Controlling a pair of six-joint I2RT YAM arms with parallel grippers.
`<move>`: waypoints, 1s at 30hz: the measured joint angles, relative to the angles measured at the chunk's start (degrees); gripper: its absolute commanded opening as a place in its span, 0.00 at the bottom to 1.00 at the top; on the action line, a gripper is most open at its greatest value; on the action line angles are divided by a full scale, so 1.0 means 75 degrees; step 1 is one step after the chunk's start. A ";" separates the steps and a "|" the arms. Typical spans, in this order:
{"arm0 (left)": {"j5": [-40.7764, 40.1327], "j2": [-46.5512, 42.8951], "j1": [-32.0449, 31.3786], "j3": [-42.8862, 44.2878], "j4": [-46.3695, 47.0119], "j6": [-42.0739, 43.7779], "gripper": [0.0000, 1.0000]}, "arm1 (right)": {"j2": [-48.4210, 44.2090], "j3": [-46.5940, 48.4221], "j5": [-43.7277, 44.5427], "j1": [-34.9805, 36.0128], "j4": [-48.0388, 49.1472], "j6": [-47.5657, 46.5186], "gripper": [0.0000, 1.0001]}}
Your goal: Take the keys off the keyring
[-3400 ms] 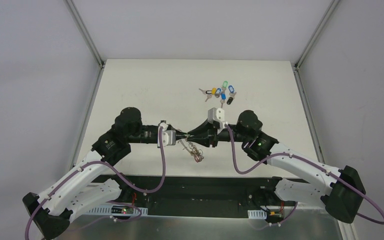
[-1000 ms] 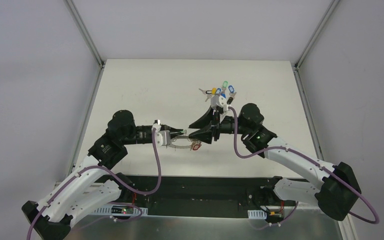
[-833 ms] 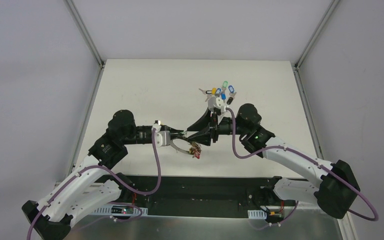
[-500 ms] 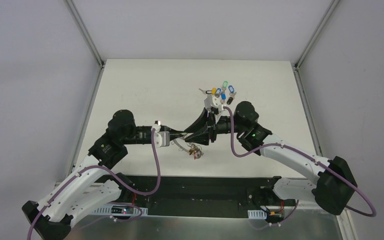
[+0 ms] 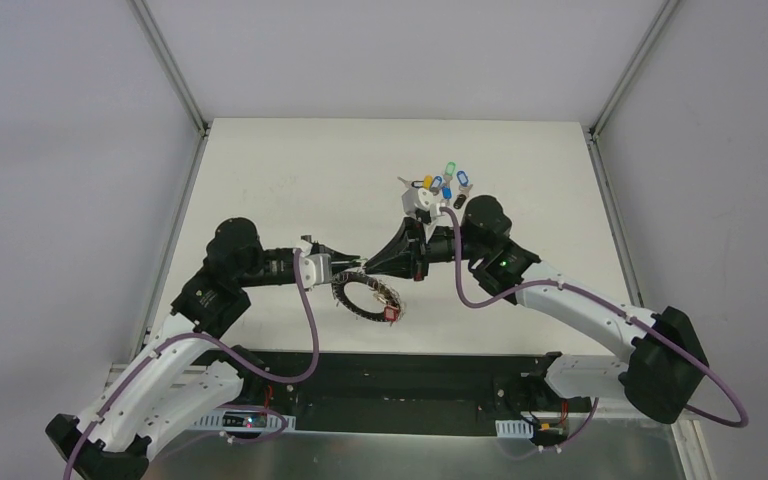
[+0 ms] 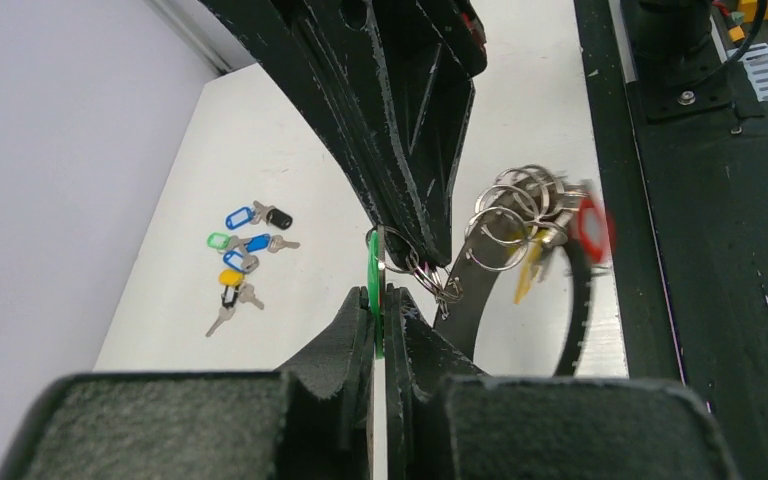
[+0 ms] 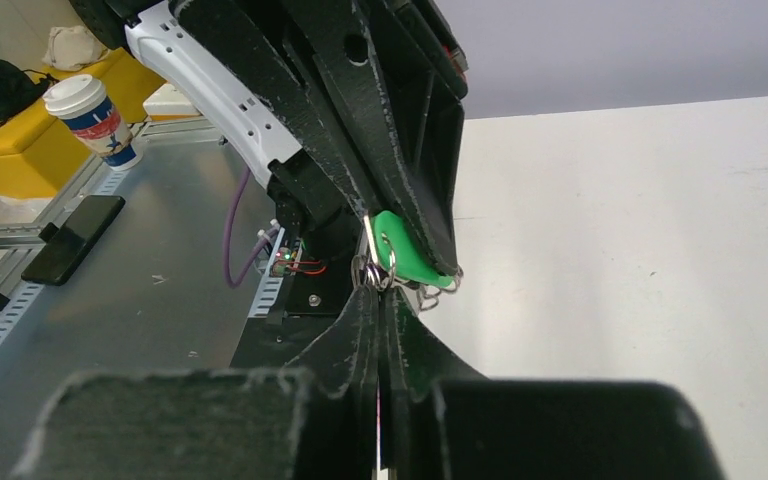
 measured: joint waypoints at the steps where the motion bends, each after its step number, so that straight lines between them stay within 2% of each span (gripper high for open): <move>1: 0.0003 -0.0006 0.0058 0.0000 0.0003 -0.0006 0.00 | -0.0003 0.0035 0.0003 0.0015 -0.0041 -0.0020 0.00; 6: -0.0035 -0.0052 0.0131 0.0000 0.0023 -0.0015 0.00 | -0.0111 0.0061 0.0233 0.0029 -0.0169 -0.0055 0.00; 10: -0.0122 -0.0079 0.0131 0.0000 0.0256 -0.0015 0.00 | -0.0405 0.0044 0.0883 0.0032 -0.0315 0.0050 0.00; 22: -0.0391 -0.0082 0.0181 -0.0003 0.0562 -0.0015 0.00 | -0.0656 -0.0463 0.2250 -0.0627 0.1049 0.1996 0.00; 27: -0.0391 0.0006 0.0181 -0.0003 0.0571 -0.0015 0.00 | -0.0653 -0.0490 0.2197 -0.0662 0.1387 0.2203 0.30; 30: -0.0373 0.0012 0.0181 -0.0003 0.0574 -0.0017 0.00 | -0.0670 -0.0551 0.1827 -0.0662 0.1329 0.1763 0.42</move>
